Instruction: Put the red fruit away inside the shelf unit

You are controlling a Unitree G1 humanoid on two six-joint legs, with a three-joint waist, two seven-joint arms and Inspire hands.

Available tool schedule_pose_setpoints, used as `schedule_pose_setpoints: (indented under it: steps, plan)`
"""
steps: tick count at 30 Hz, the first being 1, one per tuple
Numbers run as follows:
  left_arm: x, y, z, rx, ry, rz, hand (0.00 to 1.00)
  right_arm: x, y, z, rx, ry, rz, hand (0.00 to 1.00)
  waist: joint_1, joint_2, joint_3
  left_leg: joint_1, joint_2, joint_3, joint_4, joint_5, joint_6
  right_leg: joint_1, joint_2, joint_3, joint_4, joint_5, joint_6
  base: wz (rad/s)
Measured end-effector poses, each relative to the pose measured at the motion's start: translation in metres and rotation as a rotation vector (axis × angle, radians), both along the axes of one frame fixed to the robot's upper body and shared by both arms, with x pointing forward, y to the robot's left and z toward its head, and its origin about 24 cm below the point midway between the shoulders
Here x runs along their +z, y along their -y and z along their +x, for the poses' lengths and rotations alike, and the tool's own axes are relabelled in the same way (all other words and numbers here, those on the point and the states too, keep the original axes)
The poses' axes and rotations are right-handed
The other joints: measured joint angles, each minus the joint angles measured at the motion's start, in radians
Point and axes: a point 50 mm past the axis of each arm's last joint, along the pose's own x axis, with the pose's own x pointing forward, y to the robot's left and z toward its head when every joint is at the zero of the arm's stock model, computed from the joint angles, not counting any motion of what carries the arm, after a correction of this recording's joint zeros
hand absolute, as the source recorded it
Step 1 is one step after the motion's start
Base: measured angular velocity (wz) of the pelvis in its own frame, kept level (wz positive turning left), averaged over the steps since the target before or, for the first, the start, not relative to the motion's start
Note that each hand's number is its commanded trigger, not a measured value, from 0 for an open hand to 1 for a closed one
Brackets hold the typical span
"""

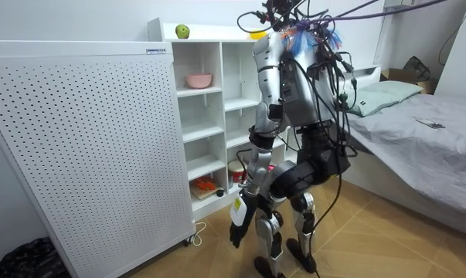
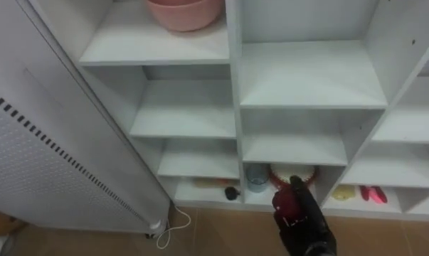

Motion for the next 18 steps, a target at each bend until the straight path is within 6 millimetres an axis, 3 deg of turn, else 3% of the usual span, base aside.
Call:
schedule_pose_setpoints:
  steps: [8,16,17,18]
  plan:
    - [0.003,0.002,0.005,-0.024,0.019,0.014,0.0,0.062,0.002,0.035,-0.025,0.144,-0.019,1.0,0.02,0.001,-0.0007,-0.086,0.01,0.0,0.046,-0.008,0.003,-0.075,0.003,-0.007,0.035,-0.004,-0.007,0.02]
    - [0.005,0.004,0.005,-0.046,0.034,0.013,0.0,0.089,0.017,0.042,-0.101,0.166,-0.018,1.0,0.026,0.002,-0.0029,-0.102,-0.002,0.0,0.073,-0.01,0.006,-0.097,-0.019,-0.006,0.075,-0.018,-0.008,0.04]
    - [0.005,0.004,0.004,-0.047,0.032,0.013,0.0,0.096,0.019,0.044,-0.116,0.188,-0.021,0.65,0.026,0.002,-0.0038,-0.111,-0.001,-0.001,0.075,-0.01,0.006,-0.105,-0.019,-0.007,0.078,-0.018,-0.008,0.0]
    - [0.004,0.003,0.003,-0.046,0.029,0.013,0.0,0.102,0.021,0.044,-0.127,0.21,-0.02,0.0,0.026,0.002,-0.0039,-0.115,-0.001,-0.001,0.079,-0.01,0.006,-0.109,-0.019,-0.008,0.081,-0.018,-0.009,0.0]
